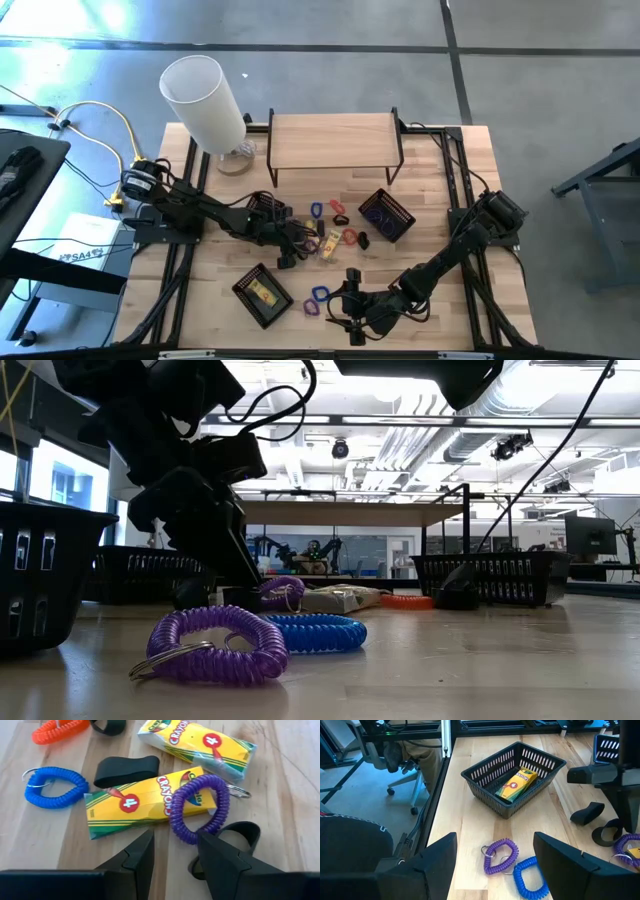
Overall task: Pick & Place Office Desk Supplies
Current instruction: Put the top purple spring keychain into the top right black bin
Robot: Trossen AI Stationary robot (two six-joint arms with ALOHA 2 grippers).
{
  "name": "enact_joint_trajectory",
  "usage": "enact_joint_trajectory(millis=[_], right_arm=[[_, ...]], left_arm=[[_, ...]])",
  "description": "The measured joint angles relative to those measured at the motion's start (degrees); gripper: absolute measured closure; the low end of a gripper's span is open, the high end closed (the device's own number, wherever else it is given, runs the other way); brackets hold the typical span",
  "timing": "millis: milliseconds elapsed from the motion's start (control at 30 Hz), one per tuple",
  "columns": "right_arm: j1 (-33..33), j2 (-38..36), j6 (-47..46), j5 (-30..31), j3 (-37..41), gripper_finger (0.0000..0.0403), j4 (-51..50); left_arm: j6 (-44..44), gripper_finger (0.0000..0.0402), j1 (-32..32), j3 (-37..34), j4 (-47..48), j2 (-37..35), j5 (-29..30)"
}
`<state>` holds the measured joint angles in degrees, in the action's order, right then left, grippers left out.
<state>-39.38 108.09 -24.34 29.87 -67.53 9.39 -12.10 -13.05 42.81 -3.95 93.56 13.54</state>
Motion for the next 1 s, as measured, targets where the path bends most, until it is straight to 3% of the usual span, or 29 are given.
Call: enact_joint_trajectory(millis=[433,733,1000], right_arm=[[0.02,0.0,-0.04,0.0,0.0,0.0151,0.01],[0.07,0.0,-0.53,-0.02,0.0,0.0151,-0.15],[0.07,0.0,-0.94,-0.02,0.0,0.0151,-0.49]], left_arm=[[-3.3,0.0259,0.21,0.0,-0.49,0.06,-0.29],[-4.54,0.0259,0.33,0.15,-5.33,5.36,0.25],[-4.5,0.0259,1.23,0.07,-5.53,5.4,-0.33]])
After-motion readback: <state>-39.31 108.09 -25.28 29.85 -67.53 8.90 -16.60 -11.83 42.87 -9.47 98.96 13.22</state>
